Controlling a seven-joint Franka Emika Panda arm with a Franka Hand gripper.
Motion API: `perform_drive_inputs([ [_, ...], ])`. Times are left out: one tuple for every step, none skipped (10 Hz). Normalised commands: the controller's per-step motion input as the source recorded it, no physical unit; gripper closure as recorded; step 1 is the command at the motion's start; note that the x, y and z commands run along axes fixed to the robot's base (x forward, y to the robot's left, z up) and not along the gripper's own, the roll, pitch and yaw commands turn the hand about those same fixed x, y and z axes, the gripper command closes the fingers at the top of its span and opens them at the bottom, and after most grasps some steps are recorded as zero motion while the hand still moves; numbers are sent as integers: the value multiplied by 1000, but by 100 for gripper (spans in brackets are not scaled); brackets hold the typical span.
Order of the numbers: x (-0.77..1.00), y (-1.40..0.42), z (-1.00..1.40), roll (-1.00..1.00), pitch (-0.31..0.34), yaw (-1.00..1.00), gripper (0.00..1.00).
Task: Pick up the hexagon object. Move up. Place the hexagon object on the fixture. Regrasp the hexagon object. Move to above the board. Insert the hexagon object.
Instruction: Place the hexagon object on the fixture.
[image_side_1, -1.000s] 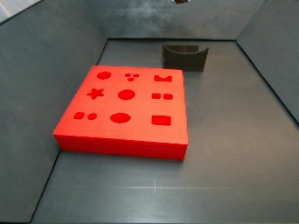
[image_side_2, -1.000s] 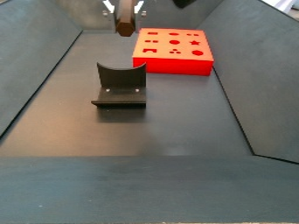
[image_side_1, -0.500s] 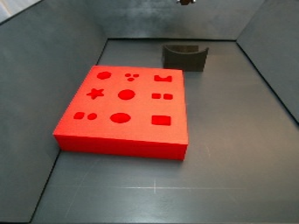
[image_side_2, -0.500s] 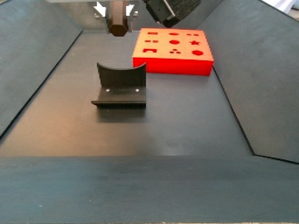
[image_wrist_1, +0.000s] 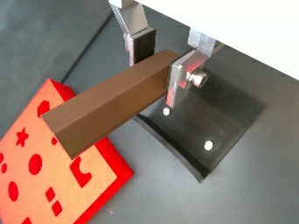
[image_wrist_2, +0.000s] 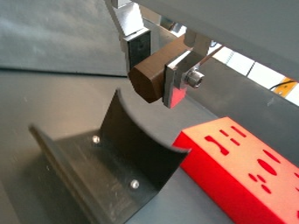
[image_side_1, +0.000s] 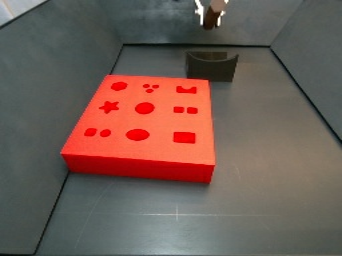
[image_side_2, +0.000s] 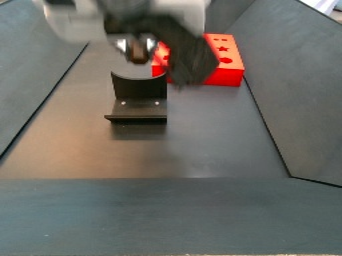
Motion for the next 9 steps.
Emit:
perform_drive_inputs([
  [140,91,-1000,-939,33,-163,100],
  [148,94,-1000,-774,25,-145,100],
  [153,100,-1000,-660,22,-134,100],
  [167,109,-1000,-392,22,-109,100],
  [173,113,-1000,-288,24,-100,100],
  [181,103,-1000,-181,24,-89,100],
  [155,99,-833,-158,9,-87,100],
  [127,85,-667,-145,7,-83,100],
  [113,74,-562,-137,5,-77,100],
])
